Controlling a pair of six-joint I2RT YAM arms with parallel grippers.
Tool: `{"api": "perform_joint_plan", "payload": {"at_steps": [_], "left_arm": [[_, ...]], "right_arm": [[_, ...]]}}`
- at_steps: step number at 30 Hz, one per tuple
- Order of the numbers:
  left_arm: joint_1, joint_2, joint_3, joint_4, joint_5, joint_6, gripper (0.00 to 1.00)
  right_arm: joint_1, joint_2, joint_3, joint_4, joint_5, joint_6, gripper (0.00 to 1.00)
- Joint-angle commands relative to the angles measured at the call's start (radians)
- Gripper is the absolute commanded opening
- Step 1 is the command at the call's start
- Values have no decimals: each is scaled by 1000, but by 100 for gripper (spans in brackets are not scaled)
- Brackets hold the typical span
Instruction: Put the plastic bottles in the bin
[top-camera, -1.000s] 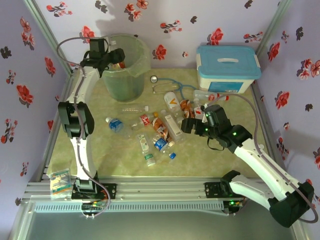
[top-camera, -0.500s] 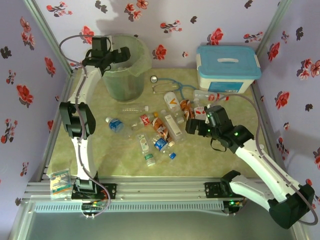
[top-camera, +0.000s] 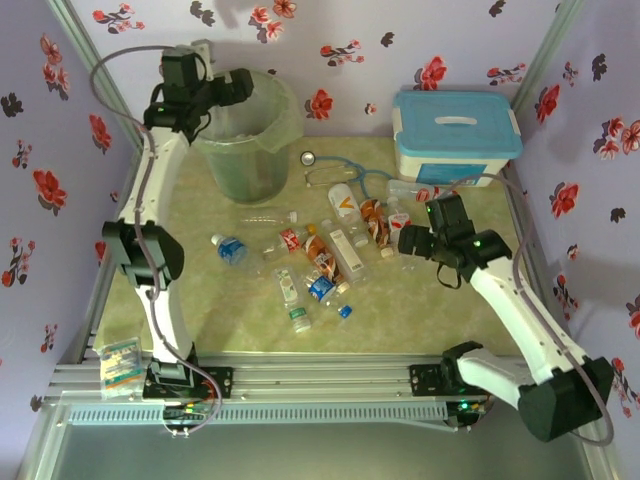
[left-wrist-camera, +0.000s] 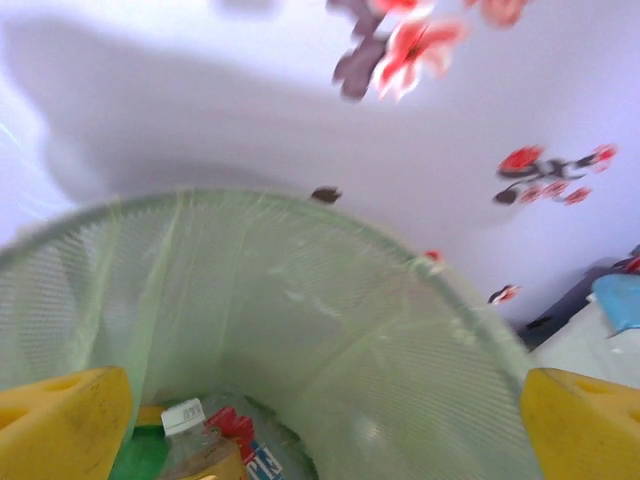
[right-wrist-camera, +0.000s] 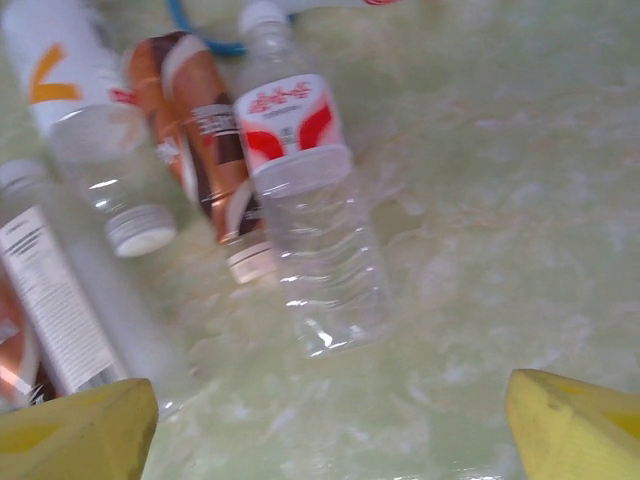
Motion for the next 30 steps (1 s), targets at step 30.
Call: {"api": "perform_joint_plan", "payload": {"at_steps": [30], "left_arm": [[-179,-1107,-1683,404,-1,-642,100]], "right_arm": [[290,563,118,130,-300,-158,78]]}}
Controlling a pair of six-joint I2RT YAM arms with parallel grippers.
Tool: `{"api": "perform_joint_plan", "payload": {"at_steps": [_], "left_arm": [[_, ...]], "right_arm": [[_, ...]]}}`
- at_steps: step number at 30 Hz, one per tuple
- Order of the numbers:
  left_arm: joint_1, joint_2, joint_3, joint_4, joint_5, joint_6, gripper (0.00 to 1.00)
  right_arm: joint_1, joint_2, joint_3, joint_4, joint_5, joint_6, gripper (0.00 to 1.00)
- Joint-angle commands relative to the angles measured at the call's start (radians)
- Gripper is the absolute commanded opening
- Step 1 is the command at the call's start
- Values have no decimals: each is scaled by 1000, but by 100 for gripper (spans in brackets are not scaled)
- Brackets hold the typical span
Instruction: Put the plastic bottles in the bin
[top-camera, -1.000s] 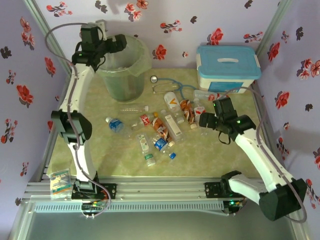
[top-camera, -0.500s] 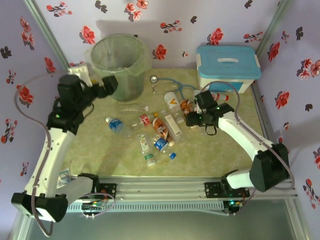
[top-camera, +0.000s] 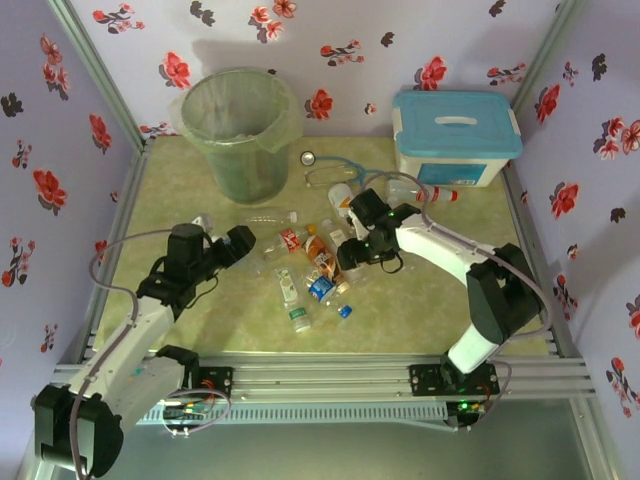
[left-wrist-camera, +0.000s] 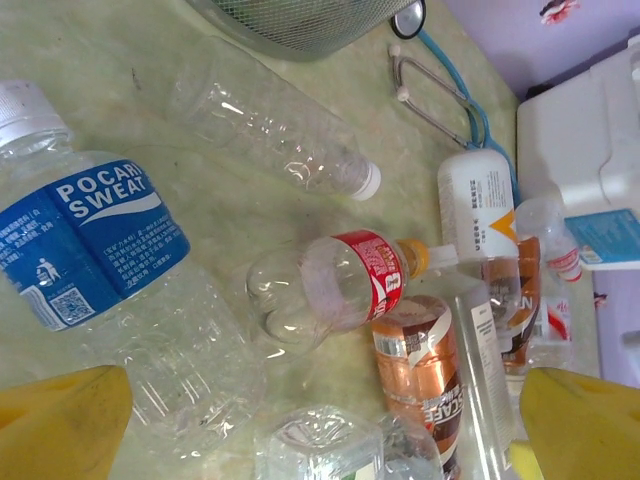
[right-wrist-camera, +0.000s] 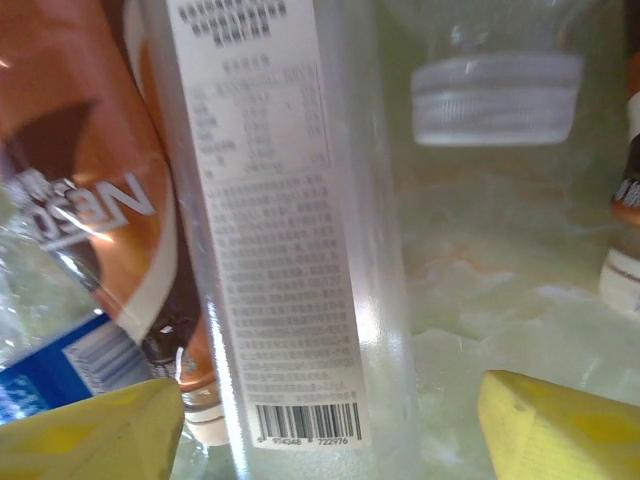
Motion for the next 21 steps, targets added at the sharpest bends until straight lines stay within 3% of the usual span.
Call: {"api": "perform_joint_plan", "payload": {"at_steps": [1,12,21], "left_arm": [[-12,18,4,106,10,-62,100],[-31,80,16,125,8,-56,100],[-33,100,10,210,32,-96,100]], "right_arm": [[16,18,-30,17,-33,3,78],[16,114,-38,70,-20,25,66],[16,62,-17,5,21,5,56]]}}
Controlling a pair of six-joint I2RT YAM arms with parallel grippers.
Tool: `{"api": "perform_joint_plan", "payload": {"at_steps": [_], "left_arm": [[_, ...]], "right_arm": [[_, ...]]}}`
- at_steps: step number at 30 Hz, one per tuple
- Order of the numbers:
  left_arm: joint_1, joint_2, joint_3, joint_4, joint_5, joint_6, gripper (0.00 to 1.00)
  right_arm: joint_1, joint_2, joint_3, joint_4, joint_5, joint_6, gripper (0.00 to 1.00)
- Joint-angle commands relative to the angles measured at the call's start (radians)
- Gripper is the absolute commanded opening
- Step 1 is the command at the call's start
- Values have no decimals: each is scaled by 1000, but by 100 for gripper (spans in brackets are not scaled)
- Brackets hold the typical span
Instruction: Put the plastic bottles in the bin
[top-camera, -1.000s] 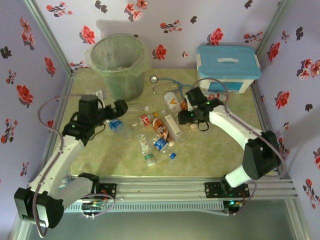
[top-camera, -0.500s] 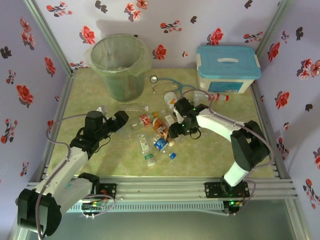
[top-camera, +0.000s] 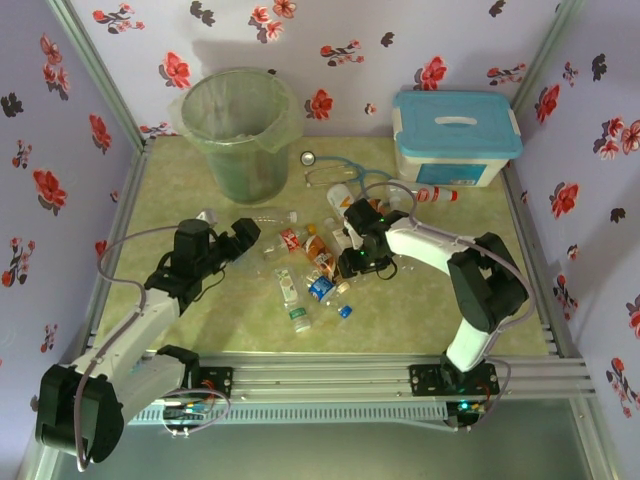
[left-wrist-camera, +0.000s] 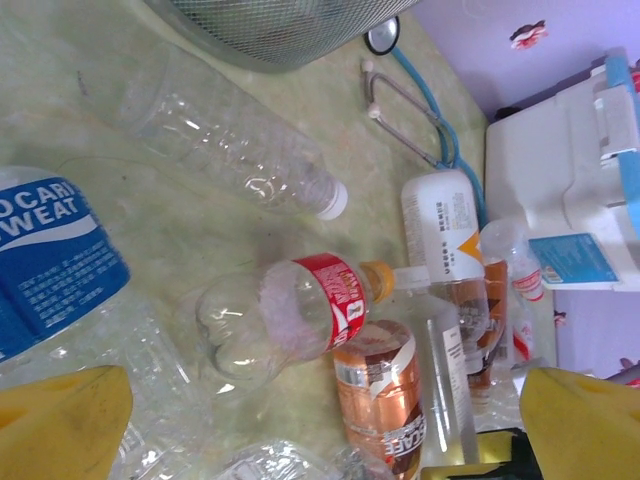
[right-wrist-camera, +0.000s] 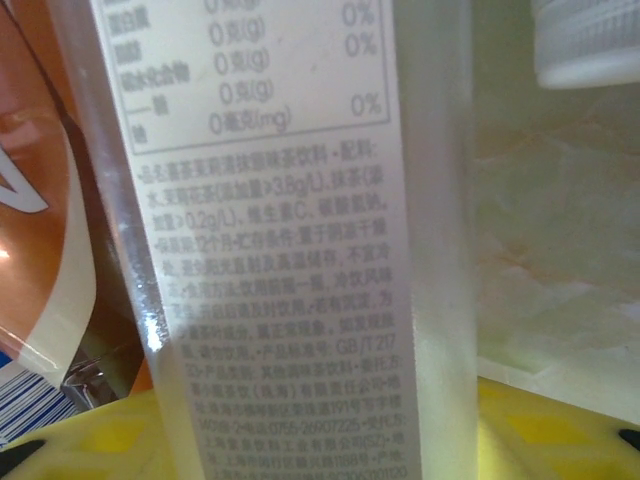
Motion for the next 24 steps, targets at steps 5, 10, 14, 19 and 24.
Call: {"api": "perform_joint_plan", "payload": {"at_steps": [5,10,14,19,24], "left_arm": [[-8,34,3,120,60,-49,100],[-7,28,5,114,59,-48,100],[-7,35,19,119,61,-54,100],[-9,38,9,189,84,-107,100],[-29,48,24,284,105,-161,100]], "right_arm": [[7,-49,17,-60,40,-4,53],[7,-78,40,-92,57,-17,49],[7,-124,78,-139,84,-35,50],[7,-214,85,-153,93,-38,49],[8,-297,76,-96,27,-12,49]]}}
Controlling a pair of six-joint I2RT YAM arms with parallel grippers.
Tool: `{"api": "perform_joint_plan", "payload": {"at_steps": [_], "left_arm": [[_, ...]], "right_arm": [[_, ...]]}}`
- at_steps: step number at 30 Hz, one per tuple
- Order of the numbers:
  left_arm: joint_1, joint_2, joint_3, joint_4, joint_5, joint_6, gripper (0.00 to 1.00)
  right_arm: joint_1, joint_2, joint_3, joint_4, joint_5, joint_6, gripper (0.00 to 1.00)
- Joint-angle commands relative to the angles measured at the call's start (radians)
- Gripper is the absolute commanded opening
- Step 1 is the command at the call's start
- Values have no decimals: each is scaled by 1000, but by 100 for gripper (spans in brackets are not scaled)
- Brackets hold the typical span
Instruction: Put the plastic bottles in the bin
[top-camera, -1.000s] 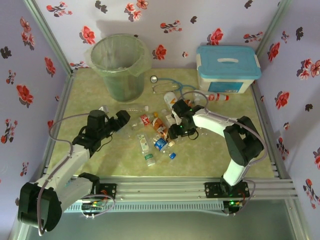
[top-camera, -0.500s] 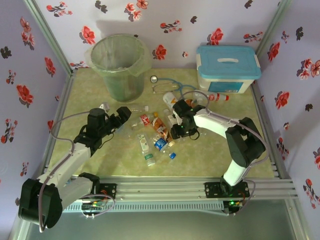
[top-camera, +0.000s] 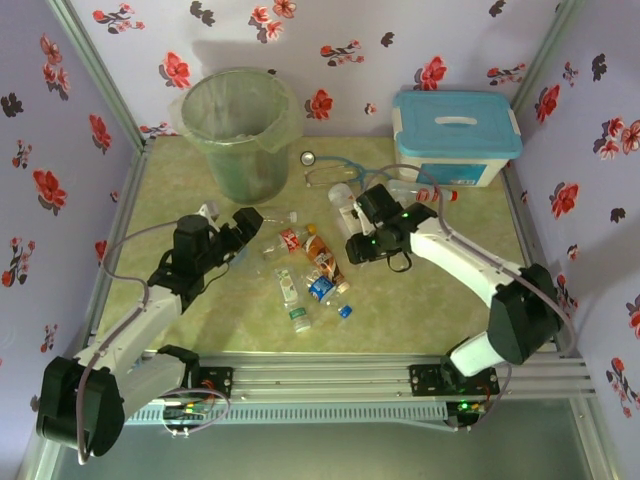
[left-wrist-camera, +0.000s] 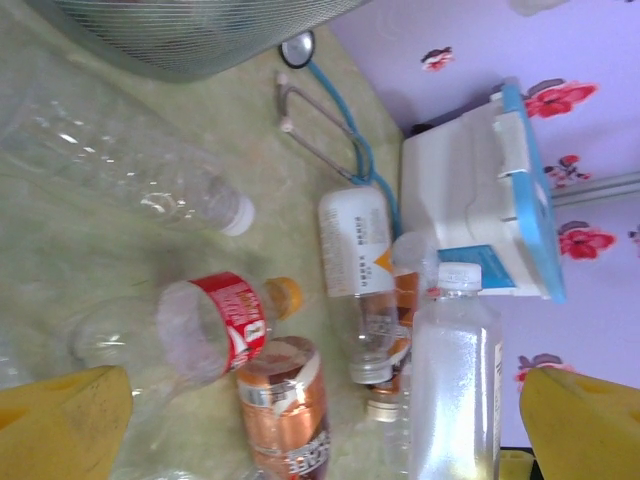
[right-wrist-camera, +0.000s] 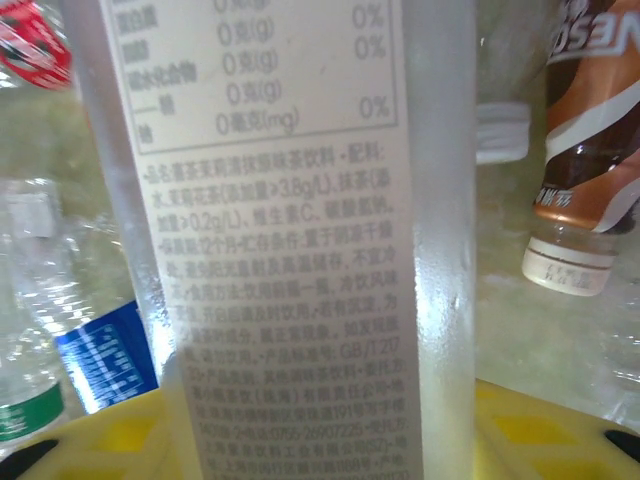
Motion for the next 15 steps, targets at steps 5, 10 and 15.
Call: {"api": "perform_joint_plan", "payload": {"at_steps": [5,10,15], "left_arm": [[-89,79,48,220,57,-101,100],[-185,193,87,363,58,-145,100],[-250,312,151,442,71,-156,100]], "right_arm": [[26,-101,-37,146,-162,49,48],[86,-114,-49,237,-196,58,48],[109,-85,-31,235,-211,58,49]]}}
